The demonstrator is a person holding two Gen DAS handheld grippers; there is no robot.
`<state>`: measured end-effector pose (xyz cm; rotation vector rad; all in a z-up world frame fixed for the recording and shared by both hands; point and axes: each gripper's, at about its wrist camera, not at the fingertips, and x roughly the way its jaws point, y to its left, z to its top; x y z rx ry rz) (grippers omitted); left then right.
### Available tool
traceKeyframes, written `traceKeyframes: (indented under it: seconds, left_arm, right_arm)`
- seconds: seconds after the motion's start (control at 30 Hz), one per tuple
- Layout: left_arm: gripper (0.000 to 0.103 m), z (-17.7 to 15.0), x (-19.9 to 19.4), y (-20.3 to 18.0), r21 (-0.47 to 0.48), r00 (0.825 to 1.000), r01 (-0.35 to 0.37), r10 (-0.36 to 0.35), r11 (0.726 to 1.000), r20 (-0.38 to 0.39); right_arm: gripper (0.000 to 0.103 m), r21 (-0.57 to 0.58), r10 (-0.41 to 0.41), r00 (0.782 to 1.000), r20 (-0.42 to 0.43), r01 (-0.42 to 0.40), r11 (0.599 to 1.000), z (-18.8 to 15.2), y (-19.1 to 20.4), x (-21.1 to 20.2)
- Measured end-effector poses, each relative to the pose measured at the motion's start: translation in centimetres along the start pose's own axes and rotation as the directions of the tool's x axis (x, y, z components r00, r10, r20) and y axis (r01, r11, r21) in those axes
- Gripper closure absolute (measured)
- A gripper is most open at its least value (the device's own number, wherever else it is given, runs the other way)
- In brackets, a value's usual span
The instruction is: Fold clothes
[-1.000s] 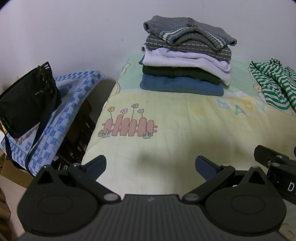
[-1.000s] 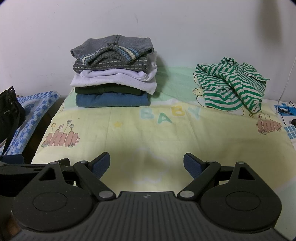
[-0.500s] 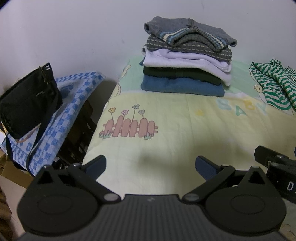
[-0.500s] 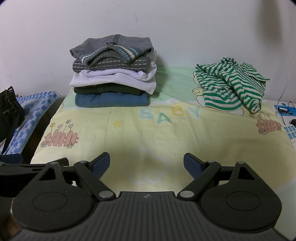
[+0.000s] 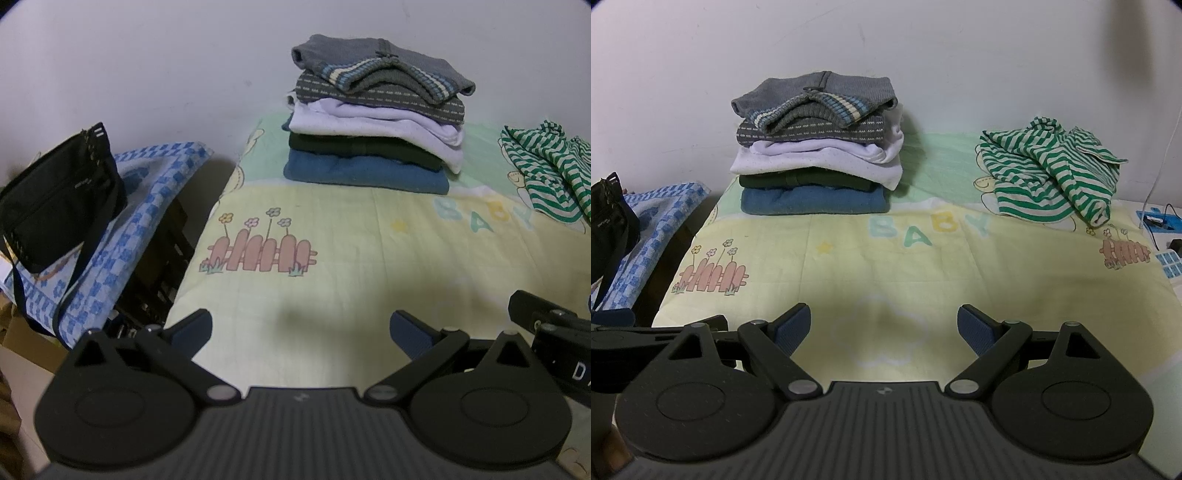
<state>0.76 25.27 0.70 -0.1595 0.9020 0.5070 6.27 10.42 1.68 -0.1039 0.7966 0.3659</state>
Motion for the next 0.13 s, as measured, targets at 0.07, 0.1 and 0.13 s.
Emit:
traceKeyframes:
  seconds: [0.07, 0.1, 0.13]
  left_arm:
    - [0.001, 0.01, -0.05, 0.07, -0.002, 1.000, -0.002, 0.002, 1.000, 0.002]
    - [0.001, 0.02, -0.06, 0.10, -0.002, 1.000, -0.004, 0.004, 1.000, 0.003]
    - [0.001, 0.03, -0.08, 0.13, -0.003, 1.000, -0.005, 0.005, 1.000, 0.005]
  right_arm:
    - [0.014, -0.003, 0.000, 1.000, 0.000, 0.000, 1.000, -0.01, 0.07, 0.02]
    - [0.014, -0.004, -0.001, 1.000, -0.001, 0.001, 1.000, -0.01, 0.11, 0.03]
    - [0.014, -0.005, -0.001, 1.000, 0.000, 0.001, 1.000, -0.03, 0.14, 0.01]
